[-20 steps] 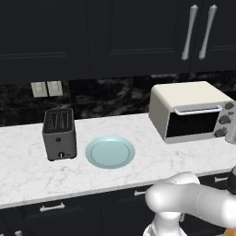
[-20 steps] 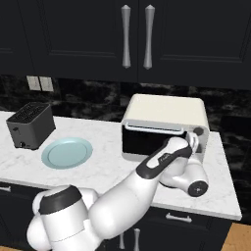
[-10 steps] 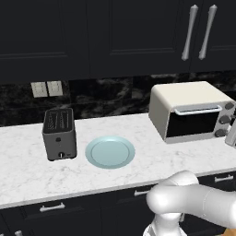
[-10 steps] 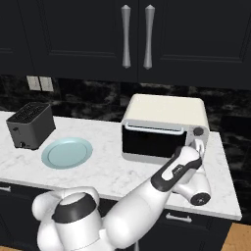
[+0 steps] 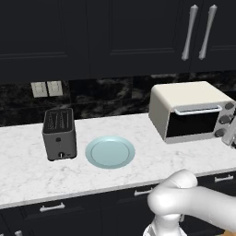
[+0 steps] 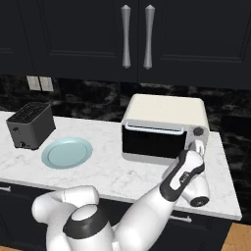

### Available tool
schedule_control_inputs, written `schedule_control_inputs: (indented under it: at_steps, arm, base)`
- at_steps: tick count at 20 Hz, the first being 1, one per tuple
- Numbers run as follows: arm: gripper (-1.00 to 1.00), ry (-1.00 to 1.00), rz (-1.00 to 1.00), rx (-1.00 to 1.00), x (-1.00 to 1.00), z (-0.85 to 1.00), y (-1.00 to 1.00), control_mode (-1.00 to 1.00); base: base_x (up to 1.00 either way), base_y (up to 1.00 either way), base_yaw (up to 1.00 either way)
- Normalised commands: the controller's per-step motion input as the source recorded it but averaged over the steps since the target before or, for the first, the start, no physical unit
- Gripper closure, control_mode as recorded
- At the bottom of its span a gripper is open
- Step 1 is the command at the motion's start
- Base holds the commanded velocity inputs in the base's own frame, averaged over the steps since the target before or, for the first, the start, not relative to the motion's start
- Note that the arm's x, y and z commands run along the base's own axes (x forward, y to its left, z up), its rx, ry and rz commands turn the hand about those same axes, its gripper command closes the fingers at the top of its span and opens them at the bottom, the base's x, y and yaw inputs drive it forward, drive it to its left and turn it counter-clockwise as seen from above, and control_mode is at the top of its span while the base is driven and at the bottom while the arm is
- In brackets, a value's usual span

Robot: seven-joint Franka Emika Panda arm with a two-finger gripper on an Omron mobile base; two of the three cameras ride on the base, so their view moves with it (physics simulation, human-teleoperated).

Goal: Pick up the kebab skewer and baguette bread, and place them inside the toaster oven. Close the toaster oven door and start by setting the timer.

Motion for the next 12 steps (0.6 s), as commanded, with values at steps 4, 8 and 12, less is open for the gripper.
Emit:
schedule_control_inputs:
  at_steps: [4, 8, 12]
  arm:
    - [-1.00, 0.00, -0.02, 0.00, 0.10, -0.17, -0.21, -1.00]
    - [-1.00, 0.00, -0.02, 0.00, 0.20, -0.05, -0.21, -1.00]
    - [-1.00, 0.00, -0.03, -0.02, 0.22, -0.14, -0.14, -1.00]
  base:
    - [0.00, 0.00, 0.00]
    - [0.00, 0.00, 0.00]
    - [0.00, 0.00, 0.00]
